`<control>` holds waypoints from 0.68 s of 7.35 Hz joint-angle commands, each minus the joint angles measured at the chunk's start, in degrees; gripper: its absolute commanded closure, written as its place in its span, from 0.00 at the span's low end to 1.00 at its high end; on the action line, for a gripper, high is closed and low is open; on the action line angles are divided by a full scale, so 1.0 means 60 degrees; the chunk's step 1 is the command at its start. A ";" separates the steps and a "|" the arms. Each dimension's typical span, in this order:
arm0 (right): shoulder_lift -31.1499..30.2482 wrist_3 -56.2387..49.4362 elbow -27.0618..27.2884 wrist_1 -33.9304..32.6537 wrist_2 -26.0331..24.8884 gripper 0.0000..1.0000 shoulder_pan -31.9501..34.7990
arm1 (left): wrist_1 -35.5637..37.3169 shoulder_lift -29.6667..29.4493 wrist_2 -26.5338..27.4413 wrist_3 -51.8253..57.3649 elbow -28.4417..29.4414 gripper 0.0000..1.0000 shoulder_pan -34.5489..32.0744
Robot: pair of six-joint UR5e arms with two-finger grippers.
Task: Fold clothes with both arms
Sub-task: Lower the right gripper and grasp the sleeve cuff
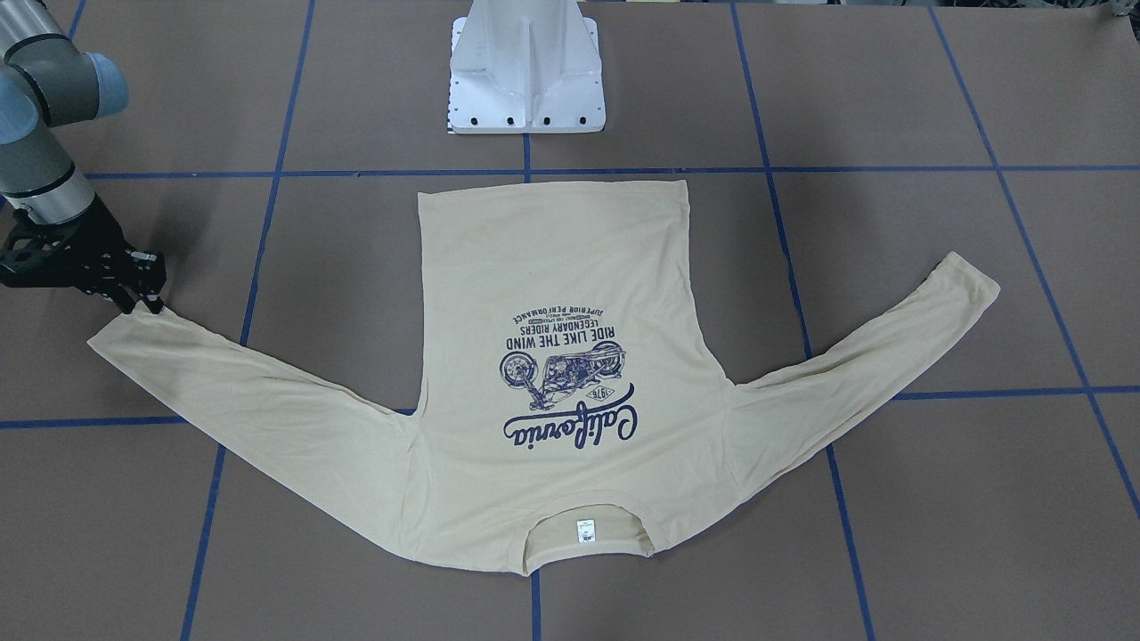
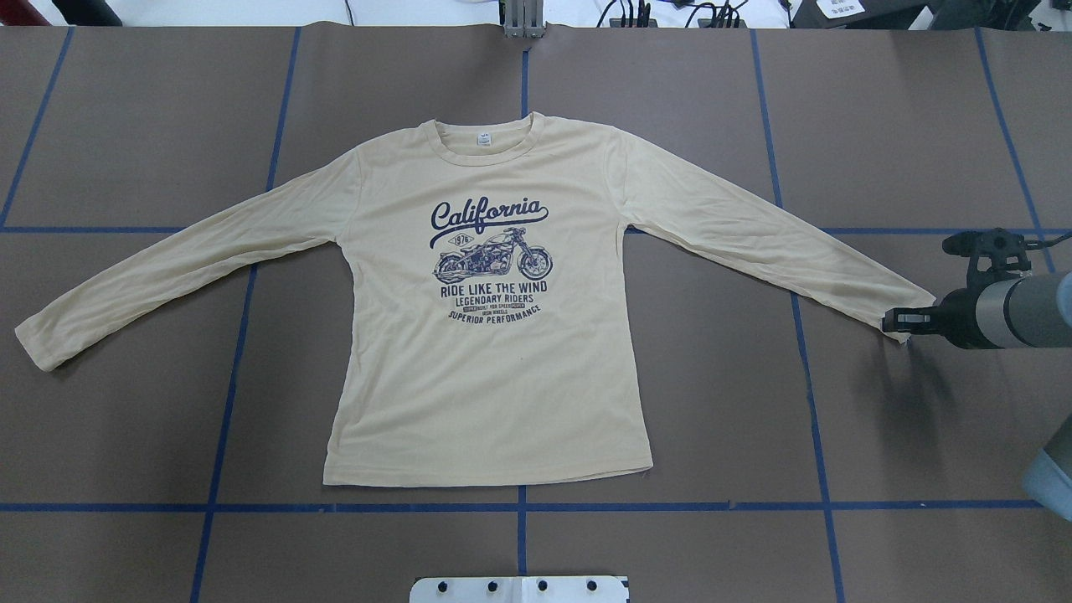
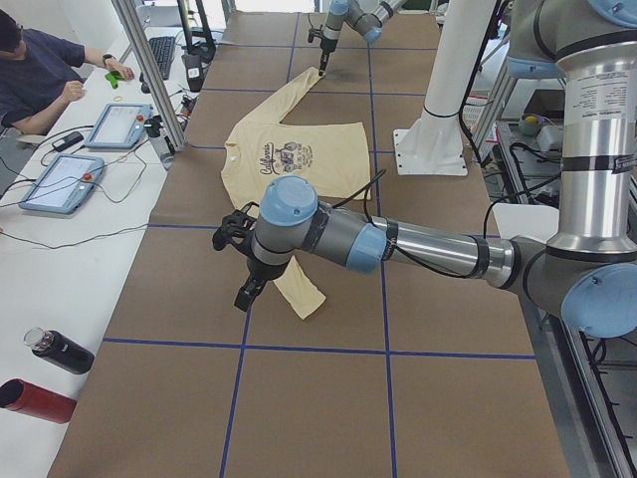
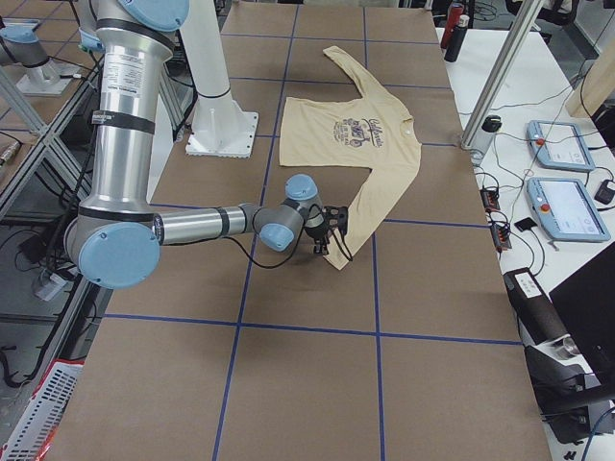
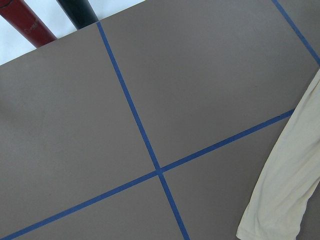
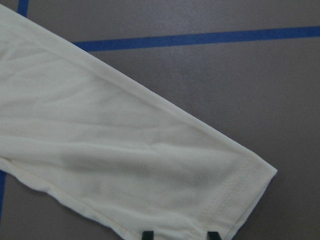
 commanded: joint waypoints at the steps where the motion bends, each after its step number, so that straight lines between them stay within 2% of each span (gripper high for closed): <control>1: -0.0024 0.0000 0.0016 -0.0027 0.0015 0.54 -0.0076 | -0.0001 0.0000 -0.0011 0.0000 0.0001 0.00 0.0000; 3: -0.0053 0.0000 0.0016 -0.0027 0.0000 0.54 -0.0120 | -0.0001 0.0000 -0.0011 0.0000 0.0001 0.00 0.0000; 4: -0.0068 0.0000 0.0030 -0.0027 0.0015 0.62 -0.0120 | -0.0001 0.0000 -0.0011 0.0000 0.0001 0.00 0.0000; 5: -0.0082 0.0000 0.0030 -0.0027 0.0029 0.99 -0.0120 | -0.0001 0.0000 -0.0011 0.0000 0.0001 0.00 0.0000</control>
